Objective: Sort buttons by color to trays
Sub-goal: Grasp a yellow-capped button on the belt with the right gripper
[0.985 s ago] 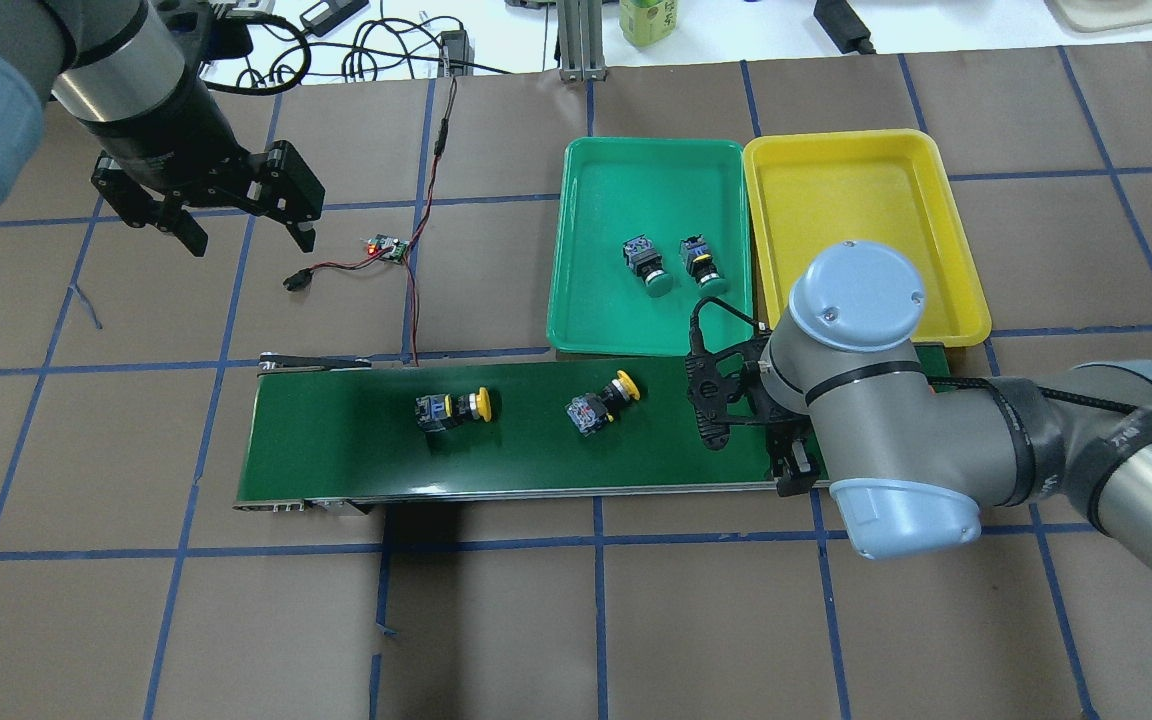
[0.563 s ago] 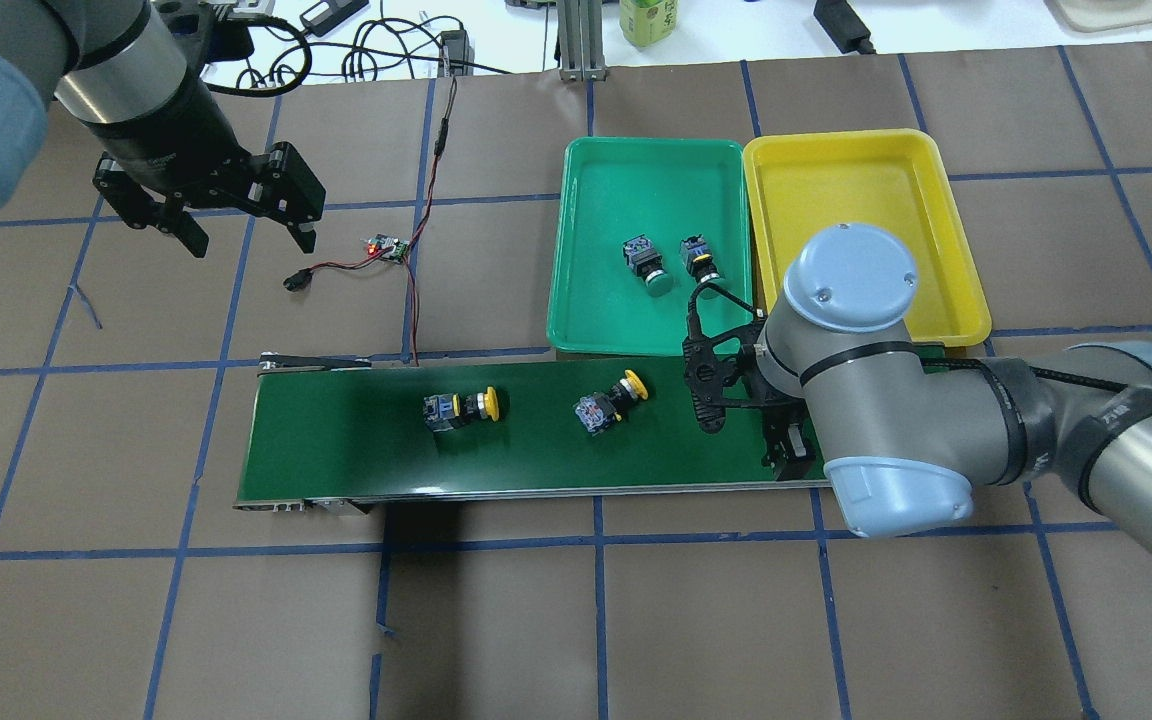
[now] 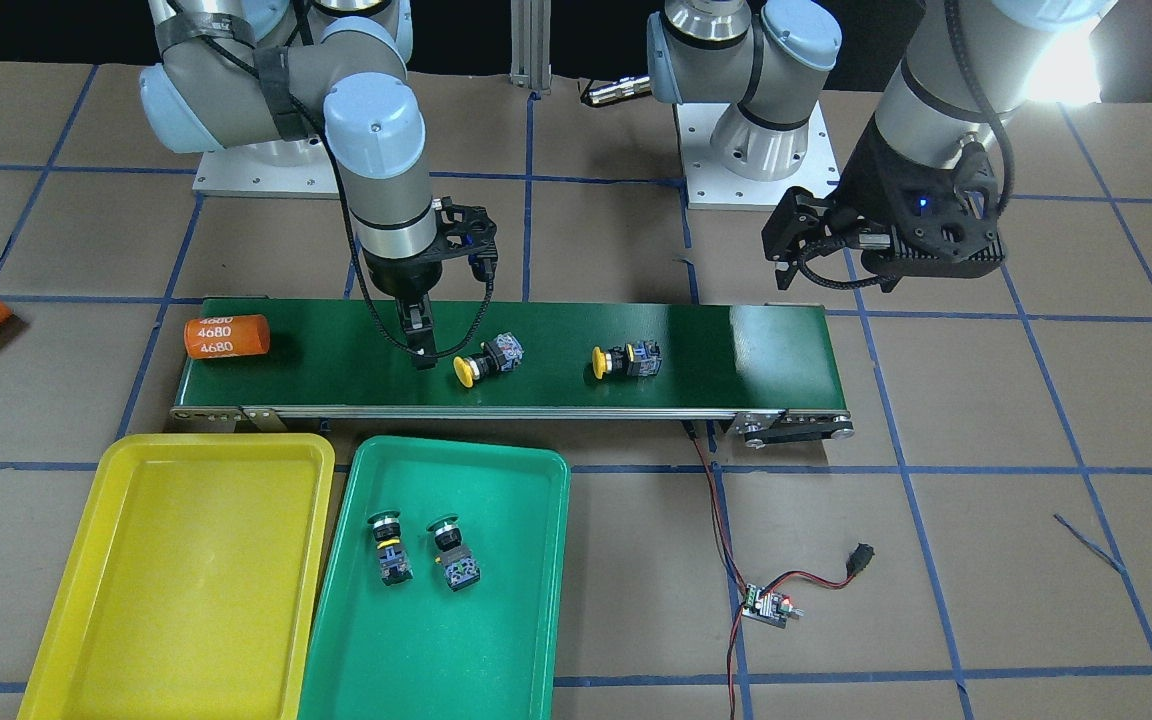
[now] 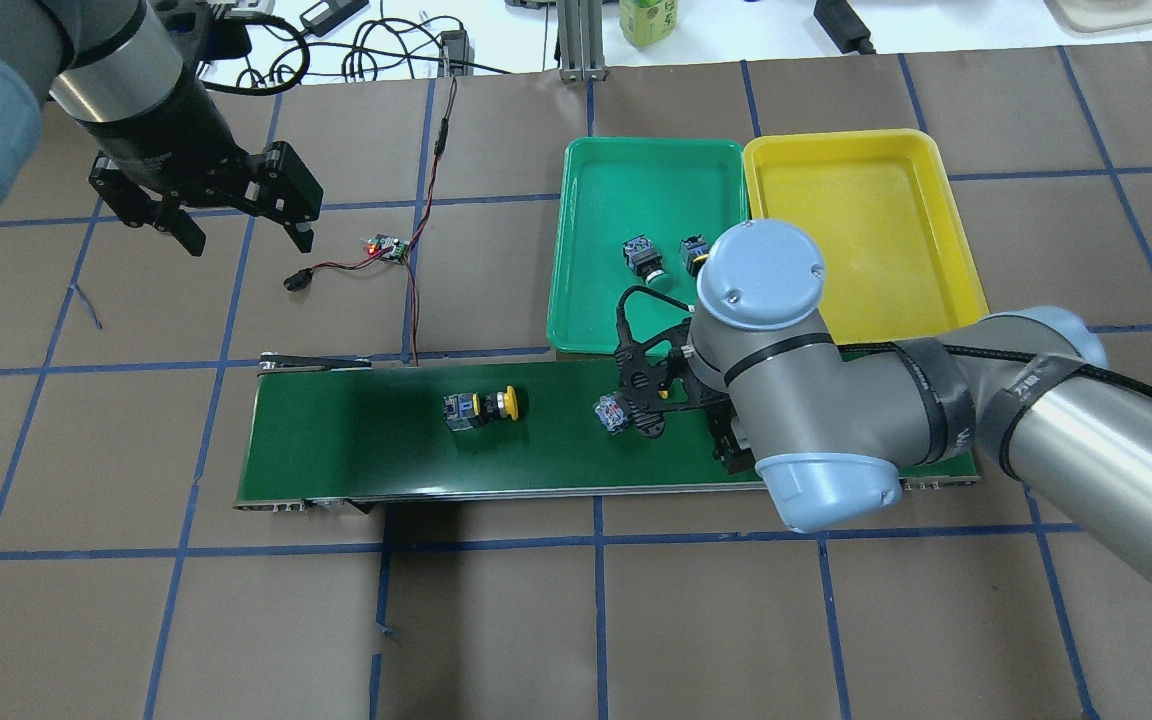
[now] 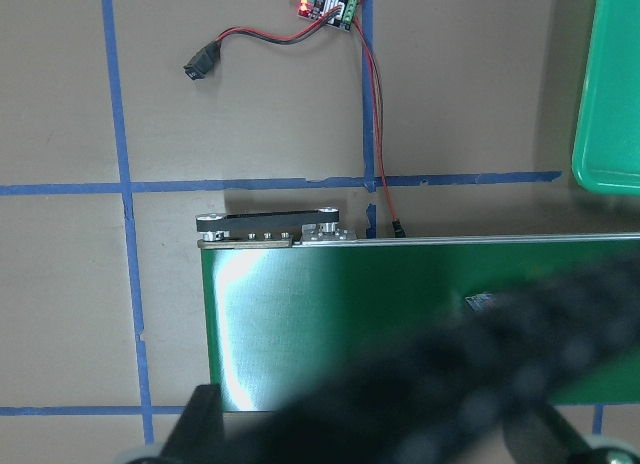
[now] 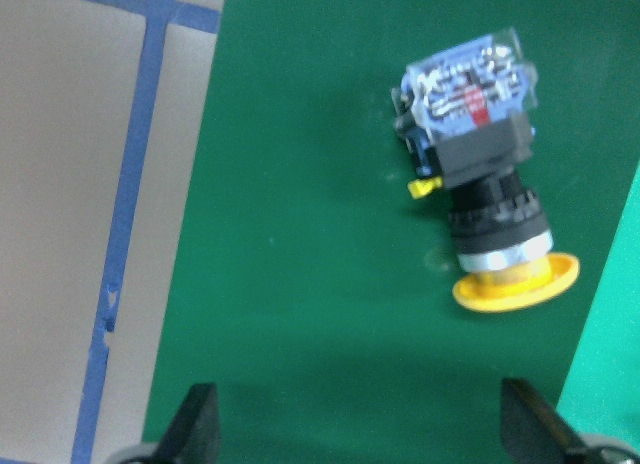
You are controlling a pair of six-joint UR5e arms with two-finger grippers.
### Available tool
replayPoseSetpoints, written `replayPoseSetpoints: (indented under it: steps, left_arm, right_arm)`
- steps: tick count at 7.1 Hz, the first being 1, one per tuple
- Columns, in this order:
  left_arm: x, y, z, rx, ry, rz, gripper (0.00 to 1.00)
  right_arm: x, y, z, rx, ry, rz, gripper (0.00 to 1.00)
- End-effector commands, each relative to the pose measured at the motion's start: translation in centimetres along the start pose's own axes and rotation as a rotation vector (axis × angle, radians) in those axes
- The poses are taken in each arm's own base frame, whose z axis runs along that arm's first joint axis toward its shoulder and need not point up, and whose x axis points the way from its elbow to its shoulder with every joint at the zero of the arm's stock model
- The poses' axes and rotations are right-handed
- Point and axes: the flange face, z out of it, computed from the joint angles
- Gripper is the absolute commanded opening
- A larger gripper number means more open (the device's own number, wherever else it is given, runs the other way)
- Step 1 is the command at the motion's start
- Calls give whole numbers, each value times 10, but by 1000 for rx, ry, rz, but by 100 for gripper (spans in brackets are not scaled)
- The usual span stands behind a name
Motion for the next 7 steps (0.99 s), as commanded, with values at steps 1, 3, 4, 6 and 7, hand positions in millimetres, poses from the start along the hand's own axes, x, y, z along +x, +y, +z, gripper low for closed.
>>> replayPoseSetpoints:
  steps: [1, 3, 4, 6, 7]
  left_arm:
    - [0, 0, 1, -1, -2, -10, 100]
    - [0, 1, 0, 0, -2, -14, 100]
    - [0, 1, 1, -1, -3, -14, 100]
    - [0, 1, 1, -3, -2, -14, 100]
    - [0, 0, 2, -4, -2, -14, 100]
  right_arm:
    - [3, -17, 5, -24, 1, -47, 100]
    - [24, -20, 1, -21, 23, -46, 100]
    - [38, -23, -4, -23, 37, -50, 100]
    - [37, -37, -3, -21, 33, -71, 99]
    - [34, -40, 8, -24, 9, -80, 96]
